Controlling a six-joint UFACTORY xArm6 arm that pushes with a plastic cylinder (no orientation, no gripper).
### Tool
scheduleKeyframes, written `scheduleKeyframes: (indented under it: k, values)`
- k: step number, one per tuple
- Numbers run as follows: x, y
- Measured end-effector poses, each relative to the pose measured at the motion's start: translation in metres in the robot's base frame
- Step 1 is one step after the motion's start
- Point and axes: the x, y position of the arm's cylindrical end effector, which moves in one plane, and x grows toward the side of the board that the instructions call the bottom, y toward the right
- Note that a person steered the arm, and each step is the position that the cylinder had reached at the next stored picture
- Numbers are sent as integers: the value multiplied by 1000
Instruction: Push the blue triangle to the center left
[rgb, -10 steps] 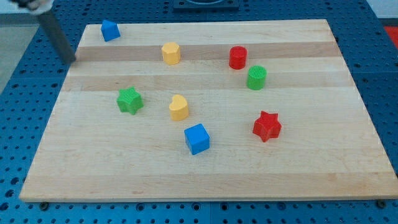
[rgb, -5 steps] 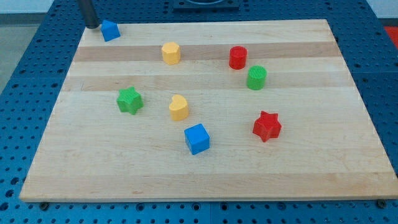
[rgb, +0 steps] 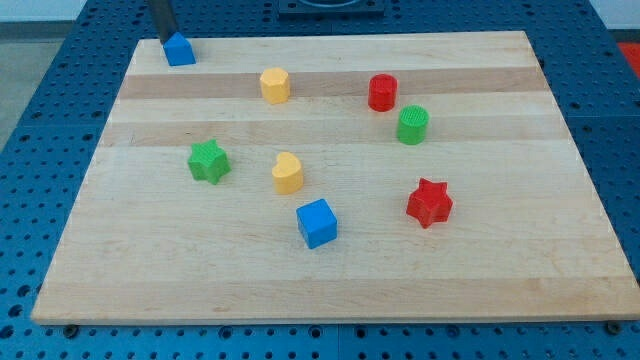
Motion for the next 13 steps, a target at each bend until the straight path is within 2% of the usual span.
scheduleKeyframes:
  k: [2,3,4,8,10,12,13]
  values:
    - [0,26]
    - [1,122]
    - [1,149]
    - [1,60]
    - [39,53]
    - [2,42]
    - [15,40]
